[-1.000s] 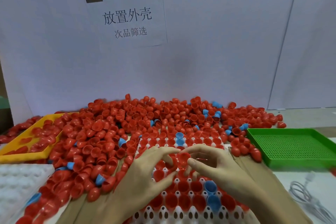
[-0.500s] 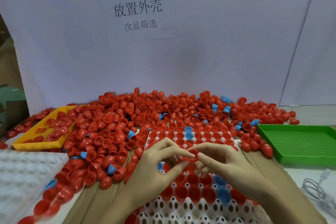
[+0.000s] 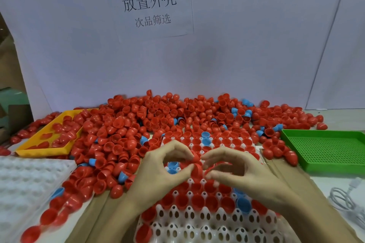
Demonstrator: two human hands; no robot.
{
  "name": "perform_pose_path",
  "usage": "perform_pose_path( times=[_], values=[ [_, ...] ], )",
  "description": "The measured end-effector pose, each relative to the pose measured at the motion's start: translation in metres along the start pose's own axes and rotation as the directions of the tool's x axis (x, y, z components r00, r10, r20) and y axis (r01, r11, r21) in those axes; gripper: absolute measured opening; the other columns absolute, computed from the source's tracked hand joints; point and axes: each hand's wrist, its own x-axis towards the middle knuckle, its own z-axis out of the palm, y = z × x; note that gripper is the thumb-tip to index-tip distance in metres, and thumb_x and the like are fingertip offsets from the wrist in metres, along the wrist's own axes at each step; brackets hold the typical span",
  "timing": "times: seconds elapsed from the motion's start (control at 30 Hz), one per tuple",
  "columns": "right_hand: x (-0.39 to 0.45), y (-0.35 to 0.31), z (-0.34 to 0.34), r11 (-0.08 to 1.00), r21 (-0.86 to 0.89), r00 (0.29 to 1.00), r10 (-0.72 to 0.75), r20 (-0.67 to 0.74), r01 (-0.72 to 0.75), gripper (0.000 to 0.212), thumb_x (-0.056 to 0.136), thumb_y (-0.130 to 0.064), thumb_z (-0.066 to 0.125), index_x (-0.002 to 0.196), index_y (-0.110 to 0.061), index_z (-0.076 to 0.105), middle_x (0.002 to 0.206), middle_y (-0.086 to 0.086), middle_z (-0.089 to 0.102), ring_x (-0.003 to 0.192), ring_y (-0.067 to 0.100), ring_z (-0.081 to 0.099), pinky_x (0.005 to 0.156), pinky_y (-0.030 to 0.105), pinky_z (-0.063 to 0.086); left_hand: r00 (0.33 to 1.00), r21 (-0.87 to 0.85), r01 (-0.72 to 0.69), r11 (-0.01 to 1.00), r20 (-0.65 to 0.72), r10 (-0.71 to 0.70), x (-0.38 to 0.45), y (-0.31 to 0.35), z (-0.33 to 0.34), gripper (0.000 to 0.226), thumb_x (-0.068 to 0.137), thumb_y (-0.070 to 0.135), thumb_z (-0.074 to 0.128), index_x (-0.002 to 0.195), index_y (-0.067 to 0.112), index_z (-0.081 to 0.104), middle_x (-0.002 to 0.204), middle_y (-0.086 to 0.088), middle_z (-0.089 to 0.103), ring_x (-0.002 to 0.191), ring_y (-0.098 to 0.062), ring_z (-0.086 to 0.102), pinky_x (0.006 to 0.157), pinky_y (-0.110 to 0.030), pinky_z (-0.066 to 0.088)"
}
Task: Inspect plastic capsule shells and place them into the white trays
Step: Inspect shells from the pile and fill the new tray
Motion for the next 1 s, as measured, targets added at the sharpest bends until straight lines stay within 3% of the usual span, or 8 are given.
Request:
perform_pose_path(
  times=[0.1, 0.27, 0.37, 0.5, 0.73, 1.0],
  values=[
    [-0.002, -0.001, -0.008, 1.0, -0.027, 0.997, 0.015, -0.075, -0.017, 0.022, 0.099, -0.025, 0.071, 0.12, -0.03, 0.075, 0.119, 0.003, 0.076, 0.108, 0.024, 0.074, 0.097, 0.031, 0.06, 0.988, 0.01, 0.094, 0.996, 0.125, -0.094, -0.002, -0.001, -0.029, 0.022, 0.083, 0.02, 0.085, 0.101, 0.031, 0.076, 0.104, 0.004, 0.078, 0.104, -0.016, 0.074, 0.095, -0.025, 0.056],
    [-0.004, 0.001, -0.017, 0.998, -0.025, 0.99, 0.054, -0.131, -0.058, 0.02, 0.102, -0.027, 0.066, 0.119, -0.028, 0.076, 0.114, 0.005, 0.077, 0.103, 0.027, 0.075, 0.094, 0.036, 0.062, 0.913, 0.185, 0.165, 0.969, 0.342, -0.221, -0.025, -0.006, -0.057, 0.019, 0.081, 0.037, 0.084, 0.099, 0.033, 0.08, 0.107, 0.006, 0.071, 0.103, -0.024, 0.067, 0.098, -0.051, 0.053],
    [-0.004, 0.002, -0.016, 0.997, 0.009, 0.988, 0.073, -0.134, -0.072, 0.02, 0.101, -0.026, 0.065, 0.117, -0.025, 0.077, 0.111, 0.008, 0.077, 0.1, 0.028, 0.075, 0.092, 0.036, 0.063, 0.852, 0.212, 0.18, 0.961, 0.454, -0.26, -0.036, -0.004, -0.053, 0.017, 0.08, 0.036, 0.086, 0.095, 0.036, 0.079, 0.109, 0.011, 0.065, 0.113, -0.019, 0.063, 0.105, -0.04, 0.049],
    [-0.005, 0.002, -0.015, 0.996, 0.018, 0.985, 0.089, -0.147, -0.087, 0.02, 0.102, -0.023, 0.063, 0.115, -0.023, 0.078, 0.107, 0.008, 0.077, 0.098, 0.027, 0.074, 0.092, 0.038, 0.063, 0.821, 0.231, 0.137, 0.963, 0.518, -0.241, -0.04, -0.003, -0.05, 0.017, 0.08, 0.027, 0.086, 0.092, 0.034, 0.077, 0.104, 0.012, 0.066, 0.108, -0.014, 0.063, 0.097, -0.024, 0.05],
    [-0.005, 0.002, -0.016, 0.995, 0.05, 0.985, 0.098, -0.144, -0.092, 0.021, 0.1, -0.022, 0.063, 0.115, -0.018, 0.078, 0.105, 0.01, 0.076, 0.093, 0.025, 0.073, 0.087, 0.034, 0.062, 0.798, 0.319, 0.119, 0.94, 0.533, -0.282, -0.04, -0.003, -0.051, 0.019, 0.077, 0.022, 0.086, 0.084, 0.031, 0.071, 0.099, 0.013, 0.064, 0.103, -0.01, 0.059, 0.094, -0.026, 0.051],
    [-0.002, 0.011, -0.019, 0.996, 0.038, 0.99, 0.081, -0.112, -0.077, 0.022, 0.101, -0.025, 0.063, 0.118, -0.02, 0.077, 0.105, 0.011, 0.075, 0.094, 0.026, 0.072, 0.087, 0.033, 0.062, 0.801, 0.29, 0.092, 0.953, 0.547, -0.244, -0.041, -0.007, -0.052, 0.026, 0.078, 0.021, 0.086, 0.094, 0.032, 0.069, 0.099, 0.016, 0.067, 0.103, -0.011, 0.061, 0.09, -0.025, 0.053]
  ],
)
